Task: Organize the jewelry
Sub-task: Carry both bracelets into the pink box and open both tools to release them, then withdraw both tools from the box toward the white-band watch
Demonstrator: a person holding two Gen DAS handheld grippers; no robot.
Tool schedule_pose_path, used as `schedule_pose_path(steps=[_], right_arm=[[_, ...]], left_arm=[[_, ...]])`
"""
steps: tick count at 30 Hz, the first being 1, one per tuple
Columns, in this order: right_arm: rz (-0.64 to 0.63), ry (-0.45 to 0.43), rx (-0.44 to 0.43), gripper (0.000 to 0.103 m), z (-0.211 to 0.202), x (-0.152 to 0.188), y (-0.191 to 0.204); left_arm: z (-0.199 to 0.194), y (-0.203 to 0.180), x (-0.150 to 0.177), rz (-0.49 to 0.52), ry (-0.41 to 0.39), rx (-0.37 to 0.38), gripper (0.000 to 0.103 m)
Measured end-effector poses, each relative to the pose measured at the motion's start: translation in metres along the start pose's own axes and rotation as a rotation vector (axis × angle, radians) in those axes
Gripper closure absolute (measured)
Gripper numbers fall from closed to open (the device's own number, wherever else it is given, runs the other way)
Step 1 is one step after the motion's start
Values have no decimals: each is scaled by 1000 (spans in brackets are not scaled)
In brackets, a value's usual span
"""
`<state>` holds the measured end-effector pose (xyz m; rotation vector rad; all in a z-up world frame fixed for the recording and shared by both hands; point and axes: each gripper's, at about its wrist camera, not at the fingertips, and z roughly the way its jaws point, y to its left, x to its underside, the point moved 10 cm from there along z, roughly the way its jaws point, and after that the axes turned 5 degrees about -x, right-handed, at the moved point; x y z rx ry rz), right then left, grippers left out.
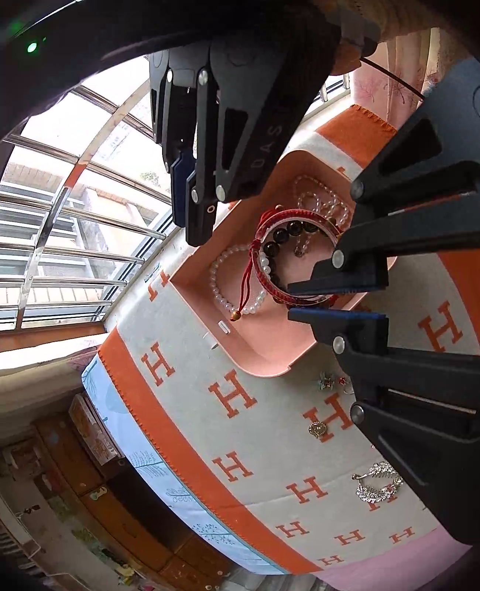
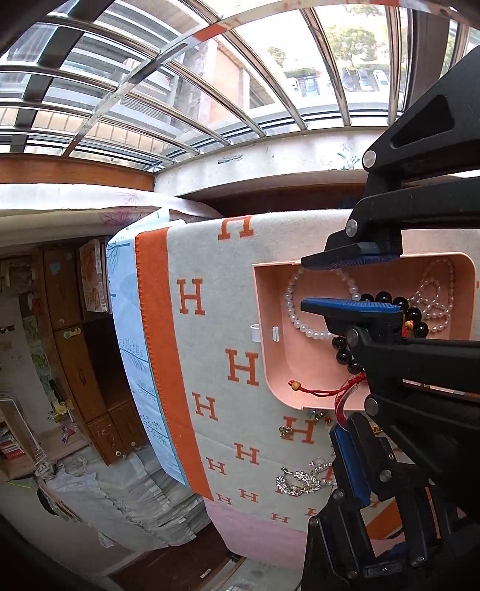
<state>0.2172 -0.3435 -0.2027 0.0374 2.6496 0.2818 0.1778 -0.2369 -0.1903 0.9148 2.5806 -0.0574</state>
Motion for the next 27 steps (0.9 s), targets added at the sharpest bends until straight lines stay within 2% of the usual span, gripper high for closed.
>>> schedule_pose_path(steps=[10,13,17,23,27], right_arm=[[-4,-19,-8,87,-18,19,-5],[-5,-23,-13,87,-22,24,-3],[-1,-24,-26,87,-23,30,0],[4,-31,-49,87,-24,43,6],[1,-54,-58,87,-32,58,13]], left_arm=[[37,2,12,-39,132,19,96],[36,6,15,-55,117,20,96],[25,10,16,-86,58,40,96],[3,16,24,-113,-44,-1,96],[-10,20,36,-151,-59,-23,96]])
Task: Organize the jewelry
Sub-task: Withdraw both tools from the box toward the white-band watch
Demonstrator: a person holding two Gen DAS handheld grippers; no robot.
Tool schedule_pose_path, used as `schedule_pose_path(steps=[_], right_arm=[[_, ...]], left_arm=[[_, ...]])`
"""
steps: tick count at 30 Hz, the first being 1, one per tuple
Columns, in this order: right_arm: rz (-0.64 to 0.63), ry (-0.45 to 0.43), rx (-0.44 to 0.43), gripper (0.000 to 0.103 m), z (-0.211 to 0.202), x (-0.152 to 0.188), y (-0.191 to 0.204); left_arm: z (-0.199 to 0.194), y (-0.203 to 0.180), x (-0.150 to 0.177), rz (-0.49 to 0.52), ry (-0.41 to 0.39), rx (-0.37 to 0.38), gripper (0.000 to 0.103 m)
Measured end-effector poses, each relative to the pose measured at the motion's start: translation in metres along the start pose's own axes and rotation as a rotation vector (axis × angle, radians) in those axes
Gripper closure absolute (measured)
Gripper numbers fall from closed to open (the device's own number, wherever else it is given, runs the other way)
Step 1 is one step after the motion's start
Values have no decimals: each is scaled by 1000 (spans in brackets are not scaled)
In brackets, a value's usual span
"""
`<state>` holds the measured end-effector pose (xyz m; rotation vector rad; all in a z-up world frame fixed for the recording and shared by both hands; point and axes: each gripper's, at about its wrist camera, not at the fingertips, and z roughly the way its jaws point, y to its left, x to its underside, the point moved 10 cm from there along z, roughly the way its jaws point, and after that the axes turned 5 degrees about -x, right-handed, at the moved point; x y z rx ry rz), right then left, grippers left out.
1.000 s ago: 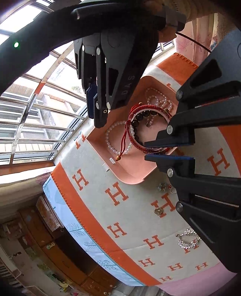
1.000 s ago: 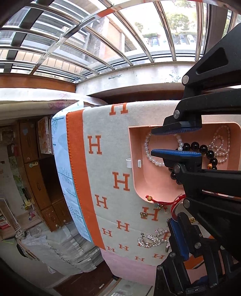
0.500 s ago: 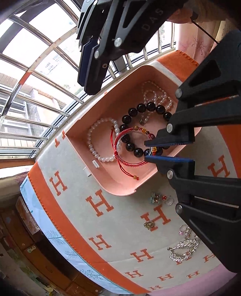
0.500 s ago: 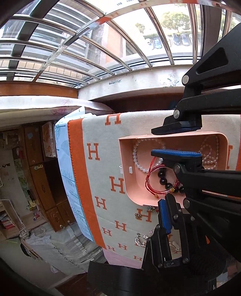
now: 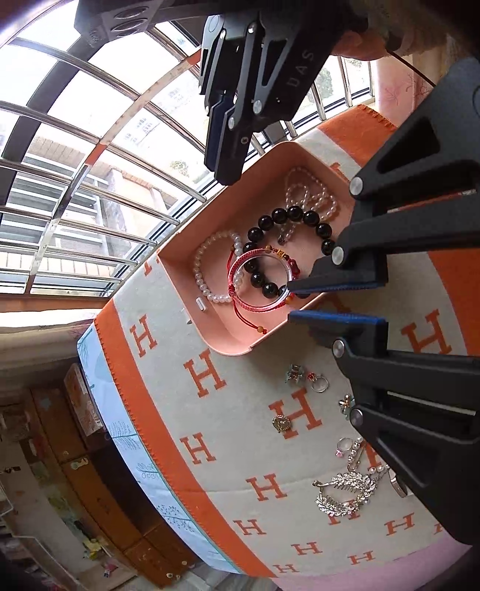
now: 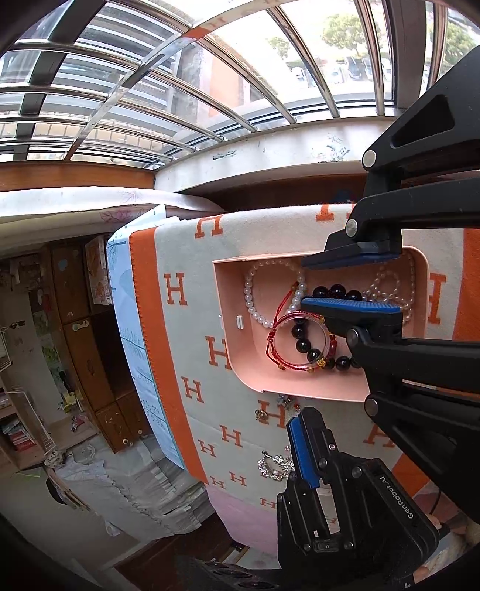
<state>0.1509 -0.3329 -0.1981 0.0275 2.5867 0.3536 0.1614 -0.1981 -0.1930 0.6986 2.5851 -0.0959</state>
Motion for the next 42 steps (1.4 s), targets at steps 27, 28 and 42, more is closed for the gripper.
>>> schedule_pose_path(steps=[27,28,42], right_arm=[[-179,-139,-134,68,-50,12,176],[-177,-130,-148,68,-44,14,183],[-111,43,-178,68,61,67,201]], left_arm=[[-92,188,96,-333,-142,-161,51],[-93,196,103,-341,-141,-171,51],[-33,189,168,-158,-42,-122,52]])
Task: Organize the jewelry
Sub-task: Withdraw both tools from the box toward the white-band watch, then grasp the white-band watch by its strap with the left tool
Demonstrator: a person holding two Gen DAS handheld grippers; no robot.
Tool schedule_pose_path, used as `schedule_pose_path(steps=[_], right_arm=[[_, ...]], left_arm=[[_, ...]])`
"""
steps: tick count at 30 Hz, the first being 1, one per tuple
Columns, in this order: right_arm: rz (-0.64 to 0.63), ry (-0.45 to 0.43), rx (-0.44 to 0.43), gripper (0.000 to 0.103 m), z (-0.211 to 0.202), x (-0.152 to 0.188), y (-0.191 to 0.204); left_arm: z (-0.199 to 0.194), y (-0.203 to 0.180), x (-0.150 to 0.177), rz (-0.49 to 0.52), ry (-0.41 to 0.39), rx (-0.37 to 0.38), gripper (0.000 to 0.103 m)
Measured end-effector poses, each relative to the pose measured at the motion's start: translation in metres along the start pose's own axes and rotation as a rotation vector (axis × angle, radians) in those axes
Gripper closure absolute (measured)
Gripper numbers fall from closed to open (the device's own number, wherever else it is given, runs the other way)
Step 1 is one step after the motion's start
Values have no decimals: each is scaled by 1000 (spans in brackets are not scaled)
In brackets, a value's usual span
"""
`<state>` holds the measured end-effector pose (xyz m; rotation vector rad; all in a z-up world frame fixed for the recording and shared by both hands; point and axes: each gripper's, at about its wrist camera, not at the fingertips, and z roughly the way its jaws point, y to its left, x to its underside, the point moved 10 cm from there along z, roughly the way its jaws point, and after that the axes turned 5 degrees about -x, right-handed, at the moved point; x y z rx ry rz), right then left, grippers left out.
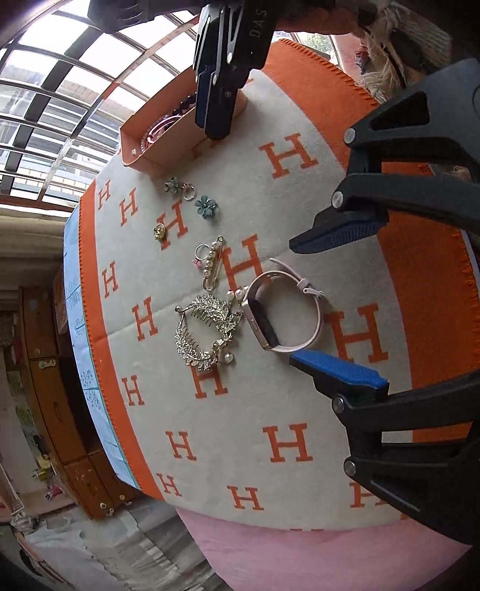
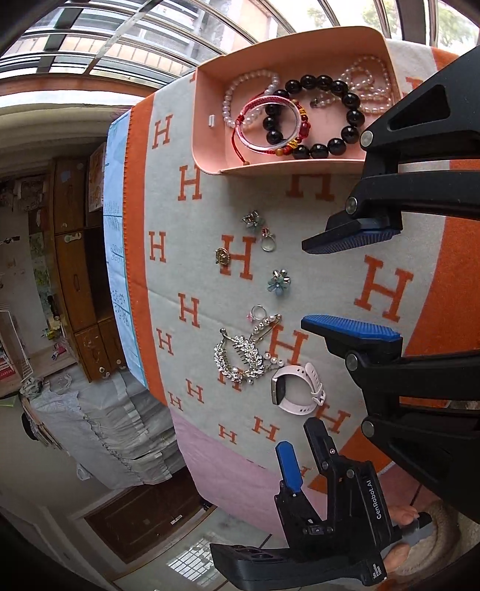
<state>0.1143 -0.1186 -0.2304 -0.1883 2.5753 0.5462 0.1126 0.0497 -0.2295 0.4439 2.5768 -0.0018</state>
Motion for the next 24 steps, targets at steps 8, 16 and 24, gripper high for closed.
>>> schedule_pose_path(steps=[8,16,24], right_arm=[[128,48,-28,68,34,17,-22],[131,57,-35,68,42,18,-22],[129,66,-37,68,41,23,-23]], left_arm=[[16,-17,-1,167,-33,-25,57],[37,-26,8,213,18,-2,73],[54,-24,9,162,55,-13,95]])
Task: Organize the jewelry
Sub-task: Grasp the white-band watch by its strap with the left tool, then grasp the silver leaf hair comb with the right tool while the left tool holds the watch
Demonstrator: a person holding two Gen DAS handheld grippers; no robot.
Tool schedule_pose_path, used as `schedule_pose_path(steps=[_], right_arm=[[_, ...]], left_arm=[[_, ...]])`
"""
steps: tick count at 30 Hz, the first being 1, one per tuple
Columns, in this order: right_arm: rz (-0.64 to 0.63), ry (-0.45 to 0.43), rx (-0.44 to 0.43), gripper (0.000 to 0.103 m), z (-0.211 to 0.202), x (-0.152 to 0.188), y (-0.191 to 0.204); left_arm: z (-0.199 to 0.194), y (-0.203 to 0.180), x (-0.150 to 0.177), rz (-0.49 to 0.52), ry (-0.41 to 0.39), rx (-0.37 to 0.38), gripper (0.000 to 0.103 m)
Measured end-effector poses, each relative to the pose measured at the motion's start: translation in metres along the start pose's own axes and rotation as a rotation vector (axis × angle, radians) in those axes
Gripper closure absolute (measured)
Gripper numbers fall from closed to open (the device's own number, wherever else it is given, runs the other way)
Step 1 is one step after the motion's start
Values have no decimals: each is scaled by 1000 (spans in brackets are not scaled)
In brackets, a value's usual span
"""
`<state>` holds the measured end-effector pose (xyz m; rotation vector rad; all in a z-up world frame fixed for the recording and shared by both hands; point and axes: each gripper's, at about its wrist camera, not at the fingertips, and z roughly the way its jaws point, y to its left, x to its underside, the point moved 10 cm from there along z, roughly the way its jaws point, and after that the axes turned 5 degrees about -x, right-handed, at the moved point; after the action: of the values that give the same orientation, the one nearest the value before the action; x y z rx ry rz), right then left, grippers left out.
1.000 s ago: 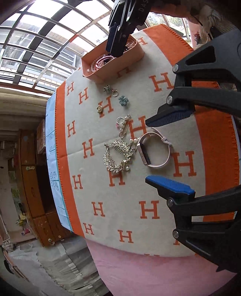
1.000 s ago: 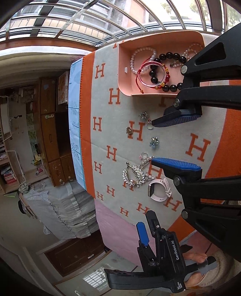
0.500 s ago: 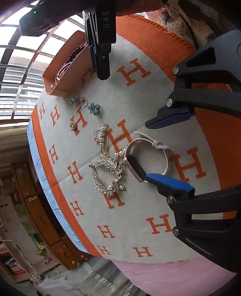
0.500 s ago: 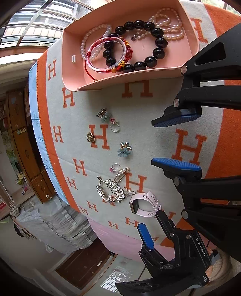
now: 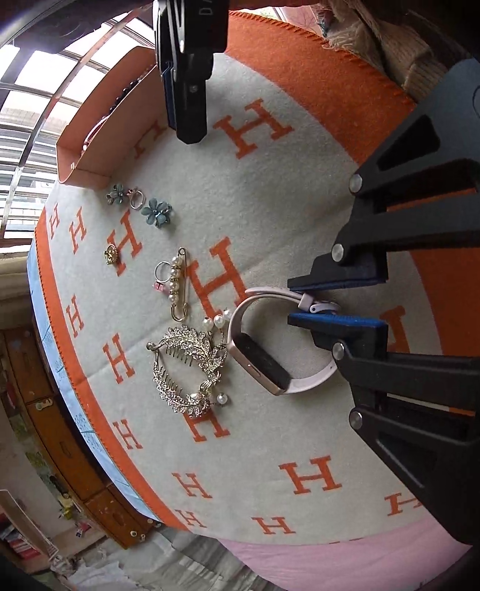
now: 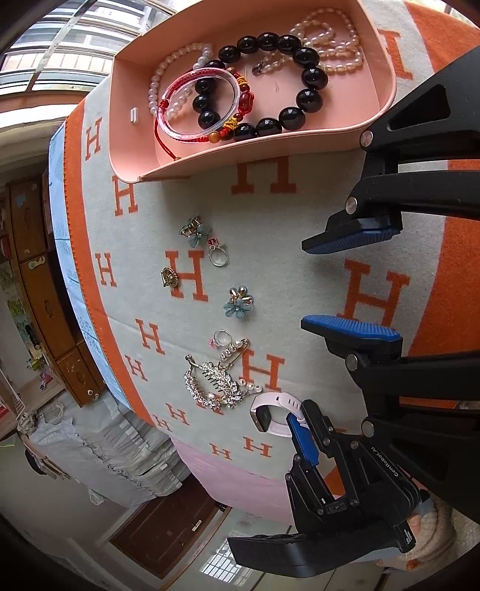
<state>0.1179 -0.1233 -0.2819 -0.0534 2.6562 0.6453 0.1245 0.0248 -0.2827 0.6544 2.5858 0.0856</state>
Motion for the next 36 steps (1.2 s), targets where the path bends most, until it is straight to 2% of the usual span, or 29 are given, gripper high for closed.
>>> schedule_pose_path(steps=[9,19,23,28,30,32,34,36], right_arm=[[-14,6,-5,68,4,2,9],[-97,18,-5,68,9,-5,45],[-183,3,7,68,11,-21,74],[-336,6,-26,68,24,-50,127],[-395,30,-29,68,37,-62,145],[-444,68,-29,75,53,-70,157],[-483,108,-7,81,69,-75,163],[-523,140,26,81,82,-79,164]], left_arm=[[-7,21,0,-139,-8,23,95],[-34,66,14,-284,-62,16,96],[-41,81,24,-324,-73,13,96],[-50,98,33,-370,-102,16,95],[-52,103,37,-390,-109,20,95],[-53,109,41,-408,-113,22,95],[-53,114,45,-425,-119,21,95],[-52,118,48,-437,-119,24,95]])
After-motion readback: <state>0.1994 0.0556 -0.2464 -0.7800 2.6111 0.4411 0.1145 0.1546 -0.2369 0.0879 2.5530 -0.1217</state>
